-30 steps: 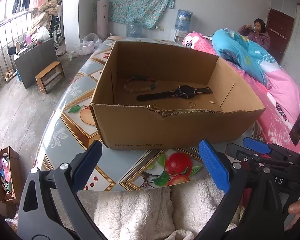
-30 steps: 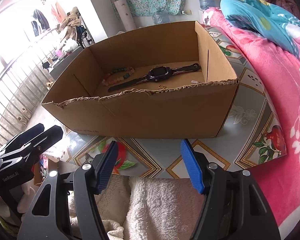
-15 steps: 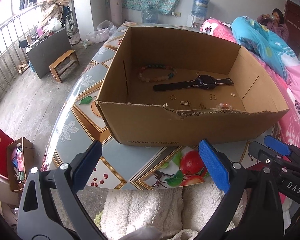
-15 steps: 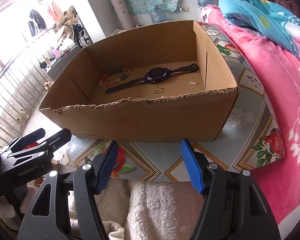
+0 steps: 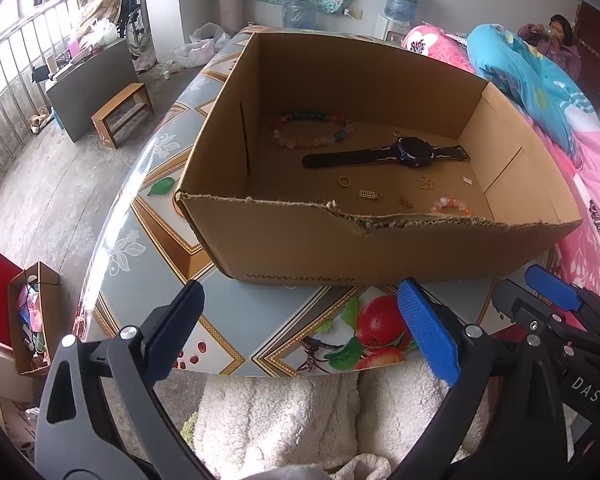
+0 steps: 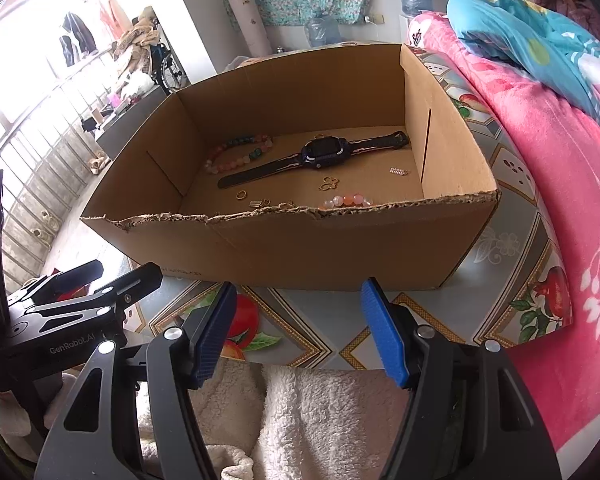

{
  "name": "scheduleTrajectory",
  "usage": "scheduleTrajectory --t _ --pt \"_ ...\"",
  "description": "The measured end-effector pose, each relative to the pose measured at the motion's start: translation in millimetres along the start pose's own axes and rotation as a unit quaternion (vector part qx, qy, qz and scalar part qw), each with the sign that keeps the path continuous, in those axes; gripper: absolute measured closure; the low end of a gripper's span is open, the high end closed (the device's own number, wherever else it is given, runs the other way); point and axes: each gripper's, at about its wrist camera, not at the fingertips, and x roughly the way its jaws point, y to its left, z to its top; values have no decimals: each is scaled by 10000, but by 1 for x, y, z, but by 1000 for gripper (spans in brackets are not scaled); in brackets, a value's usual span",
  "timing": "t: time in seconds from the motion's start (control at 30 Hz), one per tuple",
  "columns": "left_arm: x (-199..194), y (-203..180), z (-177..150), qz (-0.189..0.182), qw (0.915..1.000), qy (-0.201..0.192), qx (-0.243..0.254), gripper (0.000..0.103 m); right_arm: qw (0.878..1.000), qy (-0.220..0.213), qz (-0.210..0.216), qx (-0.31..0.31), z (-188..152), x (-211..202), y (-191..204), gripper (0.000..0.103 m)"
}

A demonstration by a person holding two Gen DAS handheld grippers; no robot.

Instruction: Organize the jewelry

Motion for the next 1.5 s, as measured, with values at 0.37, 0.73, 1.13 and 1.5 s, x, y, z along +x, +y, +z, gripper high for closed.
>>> scheduleTrajectory --t 0.37,0.73,1.13,1.5 --pt "-1 -3 0 27 10000 -33 60 9 10000 25 -28 -35 2 0 4 40" --pt "-3 -4 -2 57 9999 -47 82 9 10000 18 -54 -17 3 -2 3 40" --pt "-3 -4 -1 74 9999 -47 79 9 10000 16 -58 -26 4 -2 1 40" --pt "-1 -5 0 82 9999 -7 94 9 10000 30 -40 -17 6 -3 1 40"
